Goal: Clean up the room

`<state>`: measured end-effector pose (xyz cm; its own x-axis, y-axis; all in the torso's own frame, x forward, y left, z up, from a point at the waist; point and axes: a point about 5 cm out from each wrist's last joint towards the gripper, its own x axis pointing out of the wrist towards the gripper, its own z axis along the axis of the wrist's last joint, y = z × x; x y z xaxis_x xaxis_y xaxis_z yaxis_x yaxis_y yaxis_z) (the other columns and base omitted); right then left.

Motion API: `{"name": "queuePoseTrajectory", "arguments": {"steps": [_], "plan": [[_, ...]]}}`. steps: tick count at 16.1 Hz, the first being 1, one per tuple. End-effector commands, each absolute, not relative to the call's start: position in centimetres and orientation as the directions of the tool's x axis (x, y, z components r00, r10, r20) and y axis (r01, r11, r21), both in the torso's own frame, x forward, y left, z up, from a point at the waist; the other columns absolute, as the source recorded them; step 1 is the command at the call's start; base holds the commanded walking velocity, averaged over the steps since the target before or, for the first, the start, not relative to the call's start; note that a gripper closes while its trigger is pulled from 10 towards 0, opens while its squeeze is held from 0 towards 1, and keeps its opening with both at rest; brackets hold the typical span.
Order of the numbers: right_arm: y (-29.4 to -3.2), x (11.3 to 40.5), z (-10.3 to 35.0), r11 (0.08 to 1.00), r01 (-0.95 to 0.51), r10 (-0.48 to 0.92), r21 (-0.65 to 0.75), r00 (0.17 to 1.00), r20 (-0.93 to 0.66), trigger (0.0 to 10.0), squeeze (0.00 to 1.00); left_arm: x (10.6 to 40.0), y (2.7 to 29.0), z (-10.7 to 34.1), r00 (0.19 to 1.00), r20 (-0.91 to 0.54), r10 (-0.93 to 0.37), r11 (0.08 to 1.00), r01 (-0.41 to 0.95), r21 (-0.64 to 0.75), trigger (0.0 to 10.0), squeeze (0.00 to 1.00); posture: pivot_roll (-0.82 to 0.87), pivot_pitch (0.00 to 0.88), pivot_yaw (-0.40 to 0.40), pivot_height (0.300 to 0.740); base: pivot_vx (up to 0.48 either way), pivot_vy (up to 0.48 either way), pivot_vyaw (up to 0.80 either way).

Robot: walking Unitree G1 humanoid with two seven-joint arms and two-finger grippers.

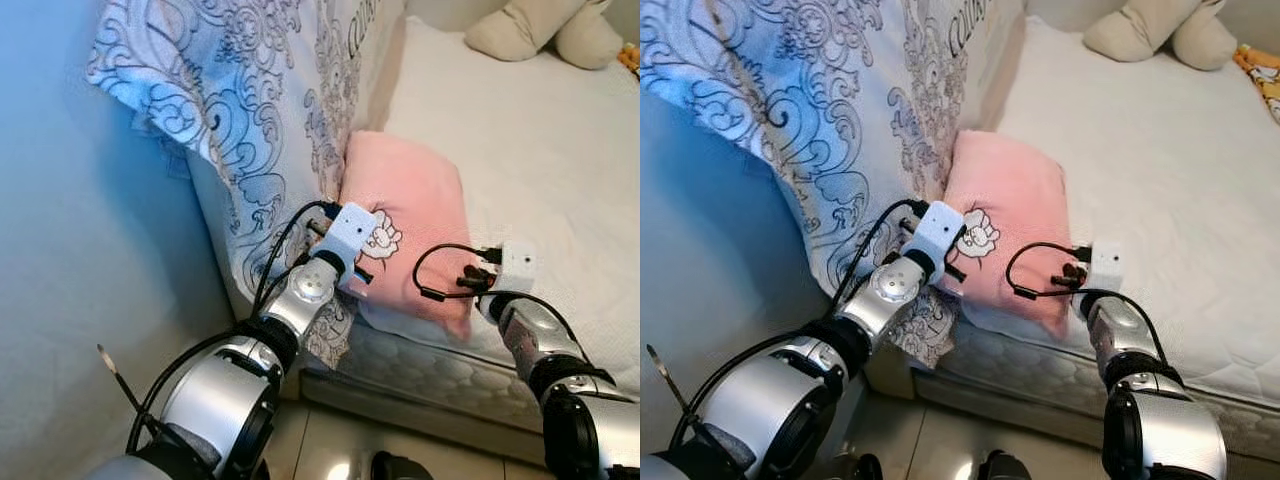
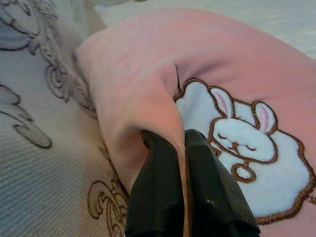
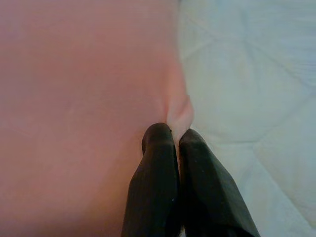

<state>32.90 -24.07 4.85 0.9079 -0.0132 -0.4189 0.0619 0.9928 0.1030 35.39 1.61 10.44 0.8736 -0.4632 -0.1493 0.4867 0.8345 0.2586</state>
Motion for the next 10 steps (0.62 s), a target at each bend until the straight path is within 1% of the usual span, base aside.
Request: {"name": "queuePoseTrajectory", "arguments": {"steps": [1,2,3,4,5,6,7,9,10], "plan": [[-25.0,31.6,3.4,0.987,0.132,-0.073,0.093,0.878,-0.473,10.0,0.0,33.3,-2.0,9.5,0.842,-0.157,-0.517,0.831,0.537,0.145,10.0,0.0,-0.14,0.147,-0.011,0.74,0.0,0.0,0.0],[-24.4,31.8,3.6,0.993,0.093,-0.048,0.078,0.89,-0.454,10.0,0.0,33.4,-1.8,9.6,0.843,-0.151,-0.516,0.832,0.535,0.143,10.0,0.0,-0.13,0.144,-0.012,0.74,0.0,0.0,0.0],[-24.1,32.3,4.3,0.997,0.068,-0.053,0.025,0.916,-0.398,10.0,0.0,33.8,-1.6,10.2,0.845,-0.118,-0.522,0.832,0.535,0.147,10.0,0.0,-0.13,0.14,-0.015,0.74,0.0,0.0,0.0],[-24.0,32.5,4.6,0.998,0.058,-0.053,0.003,0.924,-0.378,10.0,0.0,33.9,-1.5,10.5,0.844,-0.106,-0.525,0.831,0.535,0.149,10.0,0.0,-0.13,0.138,-0.015,0.74,0.0,0.0,0.0],[-23.6,33.3,6.7,0.998,0.048,-0.054,-0.035,0.976,-0.213,10.0,0.0,34.5,-1.2,12.0,0.84,-0.013,-0.542,0.83,0.537,0.152,10.0,0.0,-0.13,0.117,-0.015,0.74,0.0,0.0,0.0],[-23.5,33.4,7.5,0.997,0.036,-0.046,-0.066,0.988,-0.149,10.0,0.0,34.5,-1.1,12.5,0.835,0.021,-0.55,0.826,0.54,0.159,10.0,0.0,-0.13,0.112,-0.014,0.74,0.0,0.0,0.0],[-23.6,32.2,11.1,0.99,0.056,-0.048,-0.131,0.997,0.066,10.0,0.0,33.9,-0.2,13.3,0.808,0.134,-0.573,0.818,0.554,0.155,10.0,0.0,-0.14,0.079,-0.01,0.74,0.0,0.0,0.0],[-24.2,31.2,12.9,0.986,0.094,-0.074,-0.14,0.987,0.143,10.0,0.0,33.6,0.5,13.8,0.803,0.18,-0.569,0.822,0.55,0.147,10.0,0.0,-0.15,0.06,-0.008,0.74,0.0,0.0,0.0],[-26.2,30.5,14.5,0.973,0.186,-0.155,-0.138,0.966,0.206,10.0,0.0,34.2,1.2,15.0,0.808,0.217,-0.547,0.837,0.529,0.139,10.0,0.0,-0.15,0.001,0.001,0.74,0.0,0.0,0.0]]}}
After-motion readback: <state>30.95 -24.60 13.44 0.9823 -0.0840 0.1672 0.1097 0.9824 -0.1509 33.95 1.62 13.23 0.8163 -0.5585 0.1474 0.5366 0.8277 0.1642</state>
